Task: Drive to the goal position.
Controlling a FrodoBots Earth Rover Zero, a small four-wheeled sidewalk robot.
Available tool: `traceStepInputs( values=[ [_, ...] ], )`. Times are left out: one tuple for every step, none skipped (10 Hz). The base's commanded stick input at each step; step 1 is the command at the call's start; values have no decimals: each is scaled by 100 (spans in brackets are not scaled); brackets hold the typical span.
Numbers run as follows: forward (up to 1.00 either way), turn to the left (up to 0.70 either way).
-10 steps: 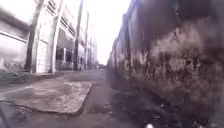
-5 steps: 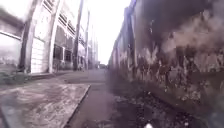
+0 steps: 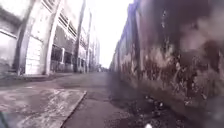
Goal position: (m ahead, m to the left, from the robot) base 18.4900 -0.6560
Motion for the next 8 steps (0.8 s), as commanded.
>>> traceStepInputs(
  values=[
    [100, 6],
    [100, 13],
    [100, 14],
    [100, 0],
    [100, 0],
    [100, 0],
    [100, 0],
    [100, 0]
  ],
)
